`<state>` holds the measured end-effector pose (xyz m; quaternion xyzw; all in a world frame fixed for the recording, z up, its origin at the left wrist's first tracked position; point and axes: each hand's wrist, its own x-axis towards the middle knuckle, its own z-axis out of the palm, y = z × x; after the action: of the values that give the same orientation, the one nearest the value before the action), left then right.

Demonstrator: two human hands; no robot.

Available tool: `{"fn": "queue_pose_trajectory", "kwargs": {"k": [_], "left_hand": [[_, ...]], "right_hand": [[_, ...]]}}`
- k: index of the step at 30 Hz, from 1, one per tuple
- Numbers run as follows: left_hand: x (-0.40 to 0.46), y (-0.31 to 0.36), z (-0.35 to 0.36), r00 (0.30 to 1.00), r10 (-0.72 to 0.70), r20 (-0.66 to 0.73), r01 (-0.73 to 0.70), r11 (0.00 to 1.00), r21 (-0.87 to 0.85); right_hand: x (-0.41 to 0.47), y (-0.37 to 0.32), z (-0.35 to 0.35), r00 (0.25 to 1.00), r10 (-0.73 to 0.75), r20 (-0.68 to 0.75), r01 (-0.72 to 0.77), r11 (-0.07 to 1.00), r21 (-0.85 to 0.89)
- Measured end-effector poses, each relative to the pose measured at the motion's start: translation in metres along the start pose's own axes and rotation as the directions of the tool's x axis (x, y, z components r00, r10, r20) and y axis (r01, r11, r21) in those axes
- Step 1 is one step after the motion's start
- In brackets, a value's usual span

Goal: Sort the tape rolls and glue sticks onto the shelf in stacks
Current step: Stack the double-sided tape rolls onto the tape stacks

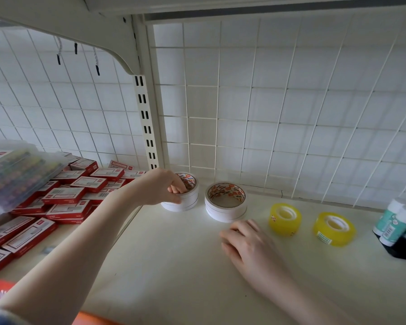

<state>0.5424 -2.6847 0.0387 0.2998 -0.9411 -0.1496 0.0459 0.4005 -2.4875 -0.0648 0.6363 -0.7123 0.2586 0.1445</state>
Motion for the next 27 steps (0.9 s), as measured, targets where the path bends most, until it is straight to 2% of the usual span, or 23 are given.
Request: {"fn": "queue_pose_trajectory", "kwargs": {"k": [4, 7, 9, 12, 15, 19, 27], "left_hand": [[-0.001, -0.001, 0.001, 1.0, 0.008, -0.01, -0.007, 1.0, 0.027], [-0.005, -0.002, 0.004, 0.998, 0.048, -0.041, -0.042, 0.989, 0.139], [-0.012, -0.001, 0.007, 0.991, 0.079, -0.11, -0.057, 0.981, 0.186], [-0.03, 0.006, 0.014, 0.96, 0.087, -0.267, -0.046, 0.987, 0.155], [-0.049, 0.019, 0.025, 0.924, 0.052, -0.378, 0.002, 0.99, 0.142], [-0.074, 0.048, 0.049, 0.895, -0.018, -0.447, 0.06, 0.995, 0.079], [-0.093, 0.167, 0.11, 0.889, -0.018, -0.458, 0.037, 0.999, 0.032]], "right_hand": [[0.0, 0.0, -0.001, 1.0, -0.002, 0.001, 0.002, 1.0, -0.009], [-0.001, 0.002, -0.004, 1.0, -0.012, 0.019, 0.013, 1.0, -0.024], [-0.004, 0.006, -0.01, 0.999, -0.03, 0.037, 0.033, 0.997, -0.069], [-0.007, 0.012, -0.03, 0.998, -0.032, 0.053, 0.042, 0.979, -0.198], [-0.015, 0.021, -0.054, 0.998, 0.017, 0.064, 0.0, 0.966, -0.26], [-0.044, 0.042, -0.087, 0.991, 0.129, 0.042, -0.11, 0.948, -0.298], [-0.145, 0.122, -0.162, 0.946, 0.286, -0.152, -0.321, 0.892, -0.319]]}}
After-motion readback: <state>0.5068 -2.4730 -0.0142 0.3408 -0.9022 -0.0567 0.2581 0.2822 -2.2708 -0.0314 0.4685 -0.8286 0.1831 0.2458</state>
